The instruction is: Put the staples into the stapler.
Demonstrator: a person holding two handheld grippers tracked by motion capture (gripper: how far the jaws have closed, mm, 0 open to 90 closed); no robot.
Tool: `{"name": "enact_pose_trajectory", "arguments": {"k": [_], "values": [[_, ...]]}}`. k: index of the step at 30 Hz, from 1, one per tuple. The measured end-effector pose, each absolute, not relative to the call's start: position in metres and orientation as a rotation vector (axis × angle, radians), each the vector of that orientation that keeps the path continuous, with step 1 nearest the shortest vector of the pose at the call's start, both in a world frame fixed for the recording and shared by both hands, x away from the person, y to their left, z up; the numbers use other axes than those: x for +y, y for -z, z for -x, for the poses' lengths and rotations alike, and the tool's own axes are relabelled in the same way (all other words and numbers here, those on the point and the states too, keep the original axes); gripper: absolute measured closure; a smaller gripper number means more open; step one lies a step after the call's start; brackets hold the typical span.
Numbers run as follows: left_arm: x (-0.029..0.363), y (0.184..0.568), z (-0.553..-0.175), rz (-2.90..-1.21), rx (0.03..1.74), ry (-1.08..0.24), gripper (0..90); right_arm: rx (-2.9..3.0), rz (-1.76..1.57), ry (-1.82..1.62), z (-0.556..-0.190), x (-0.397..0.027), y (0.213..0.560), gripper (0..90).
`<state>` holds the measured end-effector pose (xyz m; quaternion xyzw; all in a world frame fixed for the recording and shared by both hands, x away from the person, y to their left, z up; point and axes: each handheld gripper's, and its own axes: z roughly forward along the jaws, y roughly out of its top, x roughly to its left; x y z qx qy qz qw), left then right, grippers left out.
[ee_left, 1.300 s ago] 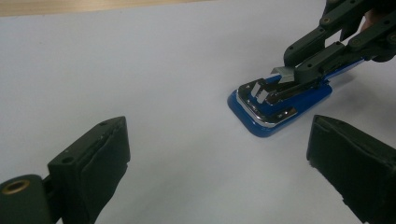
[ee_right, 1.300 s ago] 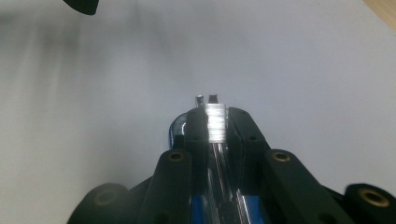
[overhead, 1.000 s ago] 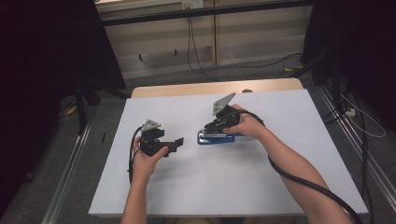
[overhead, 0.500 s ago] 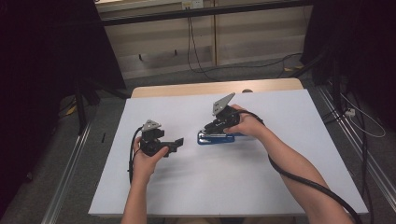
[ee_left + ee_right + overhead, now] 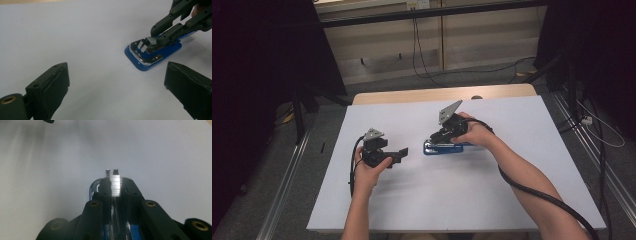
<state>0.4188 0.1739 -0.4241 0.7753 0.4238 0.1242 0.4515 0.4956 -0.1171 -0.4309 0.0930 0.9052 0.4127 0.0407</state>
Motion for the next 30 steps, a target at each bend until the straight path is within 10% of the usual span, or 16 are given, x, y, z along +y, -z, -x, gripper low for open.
{"name": "enact_pose_trajectory", "arguments": {"k": [30], "values": [[0.1744,0.4240,-0.4191,-1.917,1.048,-0.315,6.2,2.774,-0.278,-1.298,-0.4962,-0.1206,0.4281,79.2]]}}
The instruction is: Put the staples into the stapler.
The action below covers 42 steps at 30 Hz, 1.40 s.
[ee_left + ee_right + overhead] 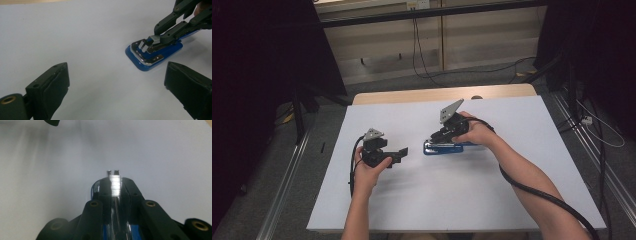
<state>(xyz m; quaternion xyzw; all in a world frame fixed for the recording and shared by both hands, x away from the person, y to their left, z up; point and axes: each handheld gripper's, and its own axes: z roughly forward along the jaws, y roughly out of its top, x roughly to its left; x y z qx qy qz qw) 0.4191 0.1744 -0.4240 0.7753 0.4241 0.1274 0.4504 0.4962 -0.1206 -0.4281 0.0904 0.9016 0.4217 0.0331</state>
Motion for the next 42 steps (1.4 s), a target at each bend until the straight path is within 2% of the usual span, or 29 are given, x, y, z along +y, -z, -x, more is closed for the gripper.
{"name": "enact_pose_trajectory", "arguments": {"k": [42], "values": [[0.1742,0.4248,-0.4195,-1.923,1.050,-0.318,6.3,2.793,-0.285,-1.293,-0.4980,-0.1170,0.4299,79.1]]}}
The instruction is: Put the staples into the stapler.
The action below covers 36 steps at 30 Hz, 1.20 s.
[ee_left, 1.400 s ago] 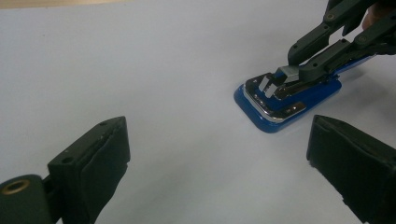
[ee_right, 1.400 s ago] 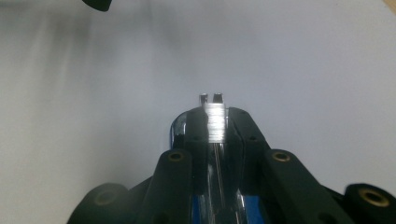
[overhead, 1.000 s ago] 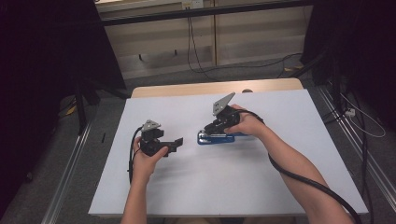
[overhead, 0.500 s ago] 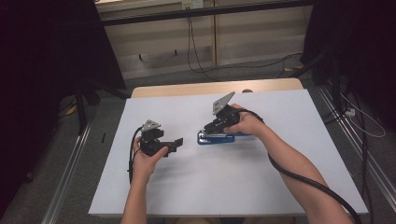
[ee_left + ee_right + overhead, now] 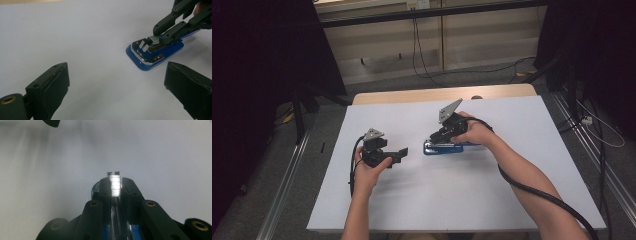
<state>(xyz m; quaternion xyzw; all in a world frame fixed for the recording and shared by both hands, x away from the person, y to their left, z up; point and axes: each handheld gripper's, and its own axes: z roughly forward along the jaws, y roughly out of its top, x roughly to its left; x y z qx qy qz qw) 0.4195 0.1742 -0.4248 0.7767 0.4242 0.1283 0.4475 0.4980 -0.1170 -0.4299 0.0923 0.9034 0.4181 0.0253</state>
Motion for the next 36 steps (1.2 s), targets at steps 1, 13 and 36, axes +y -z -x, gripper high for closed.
{"name": "enact_pose_trajectory", "arguments": {"k": [1,13,36], "values": [[0.1741,0.4249,-0.4195,-1.921,1.052,-0.317,6.2,2.793,-0.287,-1.294,-0.4979,-0.1169,0.4300,79.1],[0.1736,0.4248,-0.4194,-1.924,1.049,-0.316,6.2,2.796,-0.294,-1.283,-0.4985,-0.1147,0.4314,79.0],[0.1733,0.4248,-0.4194,-1.926,1.046,-0.317,6.3,2.795,-0.292,-1.284,-0.4989,-0.1117,0.4327,78.8]]}}
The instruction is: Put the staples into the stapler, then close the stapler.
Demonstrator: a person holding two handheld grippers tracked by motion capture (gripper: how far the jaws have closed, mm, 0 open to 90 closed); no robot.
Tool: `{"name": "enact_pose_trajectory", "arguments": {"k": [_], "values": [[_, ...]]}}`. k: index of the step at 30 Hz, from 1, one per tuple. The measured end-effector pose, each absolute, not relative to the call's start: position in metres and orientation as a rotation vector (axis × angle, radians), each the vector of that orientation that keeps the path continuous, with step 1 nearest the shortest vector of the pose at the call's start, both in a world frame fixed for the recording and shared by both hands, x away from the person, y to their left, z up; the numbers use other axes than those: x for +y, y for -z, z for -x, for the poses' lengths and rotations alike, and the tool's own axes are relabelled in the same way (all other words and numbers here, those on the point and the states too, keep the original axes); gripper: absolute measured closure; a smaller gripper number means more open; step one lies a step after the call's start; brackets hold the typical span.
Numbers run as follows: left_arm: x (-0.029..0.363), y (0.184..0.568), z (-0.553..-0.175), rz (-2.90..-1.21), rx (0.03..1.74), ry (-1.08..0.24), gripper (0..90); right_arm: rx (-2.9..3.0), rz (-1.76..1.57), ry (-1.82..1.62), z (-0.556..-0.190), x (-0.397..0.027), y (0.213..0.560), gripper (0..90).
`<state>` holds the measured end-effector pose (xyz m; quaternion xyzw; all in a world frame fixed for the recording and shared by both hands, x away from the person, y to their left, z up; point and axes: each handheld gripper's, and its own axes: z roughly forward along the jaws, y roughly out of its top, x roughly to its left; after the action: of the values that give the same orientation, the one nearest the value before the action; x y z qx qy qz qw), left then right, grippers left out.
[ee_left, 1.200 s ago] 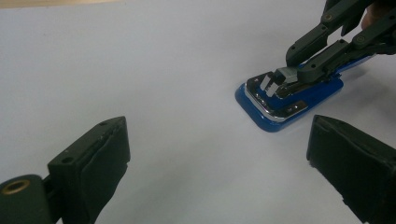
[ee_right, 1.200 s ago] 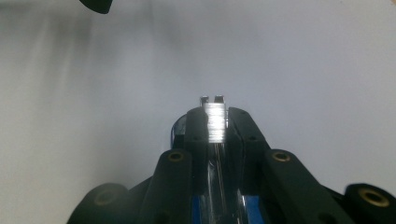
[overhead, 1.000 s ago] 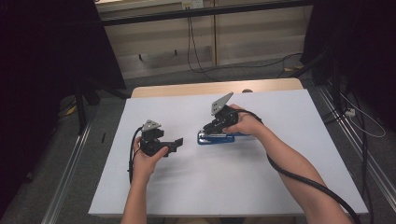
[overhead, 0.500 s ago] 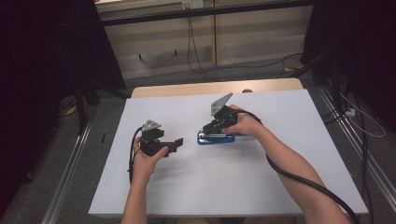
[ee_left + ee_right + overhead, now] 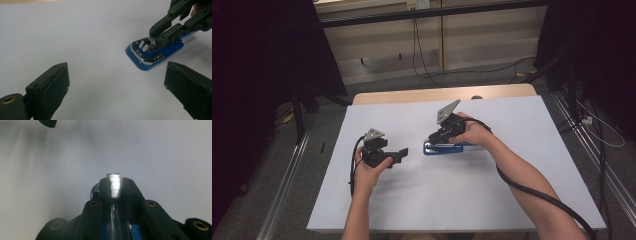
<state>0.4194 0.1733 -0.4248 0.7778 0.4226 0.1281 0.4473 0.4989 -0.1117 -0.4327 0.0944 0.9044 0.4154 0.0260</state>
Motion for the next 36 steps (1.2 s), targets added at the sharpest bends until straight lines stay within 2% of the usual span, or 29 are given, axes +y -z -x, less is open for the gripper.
{"name": "enact_pose_trajectory", "arguments": {"k": [4,6,11,19,21,30,36], "values": [[0.173,0.425,-0.419,-1.925,1.049,-0.315,6.2,2.790,-0.302,-1.293,-0.499,-0.111,0.433,77.2],[0.173,0.425,-0.419,-1.926,1.048,-0.317,6.2,2.785,-0.314,-1.298,-0.499,-0.110,0.434,71.6],[0.173,0.425,-0.419,-1.933,1.043,-0.316,6.2,2.767,-0.338,-1.321,-0.497,-0.113,0.432,67.9],[0.169,0.425,-0.420,-1.935,1.031,-0.315,6.3,2.704,-0.427,-1.338,-0.489,-0.128,0.426,50.7],[0.167,0.426,-0.420,-1.933,1.029,-0.311,6.2,2.691,-0.445,-1.341,-0.486,-0.133,0.424,49.6],[0.161,0.428,-0.421,-1.929,1.014,-0.308,6.4,2.595,-0.610,-1.333,-0.471,-0.155,0.424,28.9],[0.160,0.428,-0.422,-1.910,1.007,-0.317,7.0,2.551,-0.671,-1.318,-0.460,-0.168,0.423,23.3]]}}
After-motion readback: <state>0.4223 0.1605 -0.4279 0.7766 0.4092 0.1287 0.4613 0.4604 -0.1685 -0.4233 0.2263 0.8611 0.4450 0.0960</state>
